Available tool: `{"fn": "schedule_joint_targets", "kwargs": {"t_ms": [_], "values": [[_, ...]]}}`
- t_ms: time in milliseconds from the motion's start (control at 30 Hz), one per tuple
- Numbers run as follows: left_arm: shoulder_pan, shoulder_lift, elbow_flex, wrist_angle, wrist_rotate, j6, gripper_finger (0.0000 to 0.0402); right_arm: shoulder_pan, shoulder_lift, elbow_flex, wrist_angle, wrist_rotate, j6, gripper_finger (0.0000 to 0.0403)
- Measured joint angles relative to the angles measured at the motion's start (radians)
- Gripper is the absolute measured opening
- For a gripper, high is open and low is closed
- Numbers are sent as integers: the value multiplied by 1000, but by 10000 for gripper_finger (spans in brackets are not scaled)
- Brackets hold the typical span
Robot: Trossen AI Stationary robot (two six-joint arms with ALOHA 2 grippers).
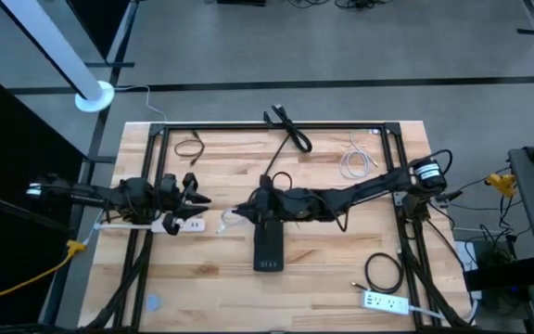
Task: Insert USB
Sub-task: Insert the purple charger cable into the black outlet extension
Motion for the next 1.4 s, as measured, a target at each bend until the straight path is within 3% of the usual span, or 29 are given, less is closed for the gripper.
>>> {"fn": "schedule_joint_targets", "kwargs": {"t_ms": [300, 433, 600, 933, 1400], "values": [[-114, 204, 0, 172, -31, -21, 190, 8, 97, 70, -3, -28, 69, 14], [-201, 312, 0, 276, -89, -4, 205, 35, 120, 109, 4, -55, 59, 14], [-280, 432, 0, 327, -211, 8, 195, 61, 122, 128, 5, -6, 17, 14], [-344, 624, 121, 342, -214, 125, 166, 67, 140, 128, -2, 42, 92, 14], [-342, 744, 178, 338, -423, 256, 151, 85, 141, 128, -70, 30, 157, 14]]}}
